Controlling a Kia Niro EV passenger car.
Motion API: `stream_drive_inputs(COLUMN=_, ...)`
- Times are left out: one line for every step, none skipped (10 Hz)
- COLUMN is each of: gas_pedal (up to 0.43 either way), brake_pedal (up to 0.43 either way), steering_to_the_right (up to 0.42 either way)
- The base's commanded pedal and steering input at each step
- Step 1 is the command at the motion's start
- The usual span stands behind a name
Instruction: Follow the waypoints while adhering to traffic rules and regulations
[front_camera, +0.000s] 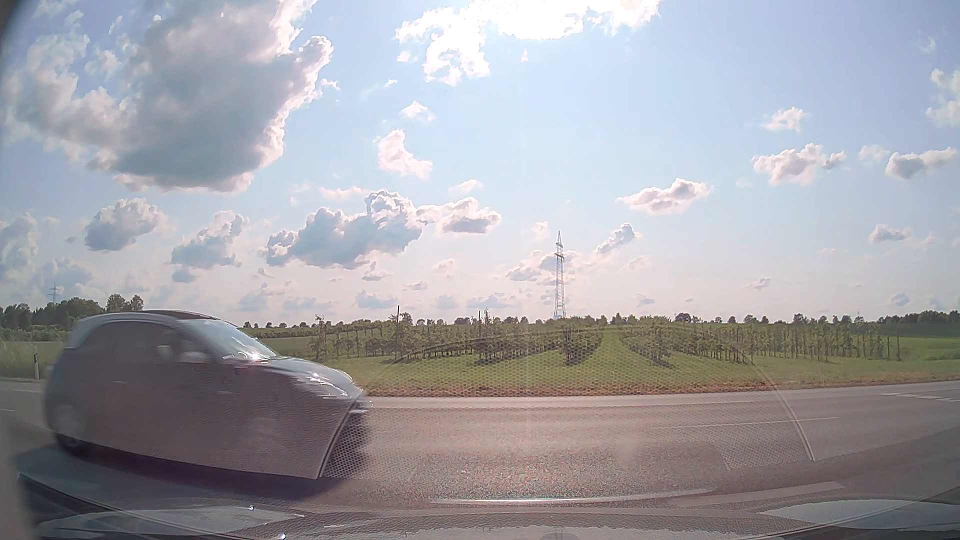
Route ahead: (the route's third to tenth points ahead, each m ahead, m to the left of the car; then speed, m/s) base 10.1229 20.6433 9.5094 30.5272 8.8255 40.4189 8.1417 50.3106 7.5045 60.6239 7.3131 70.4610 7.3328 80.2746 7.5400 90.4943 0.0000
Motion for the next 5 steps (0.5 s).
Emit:
stream_drive_inputs(gas_pedal=0.000, brake_pedal=0.396, steering_to_the_right=0.000)
stream_drive_inputs(gas_pedal=0.000, brake_pedal=0.396, steering_to_the_right=0.000)
stream_drive_inputs(gas_pedal=0.000, brake_pedal=0.396, steering_to_the_right=0.000)
stream_drive_inputs(gas_pedal=0.000, brake_pedal=0.396, steering_to_the_right=0.000)
stream_drive_inputs(gas_pedal=0.000, brake_pedal=0.396, steering_to_the_right=0.000)
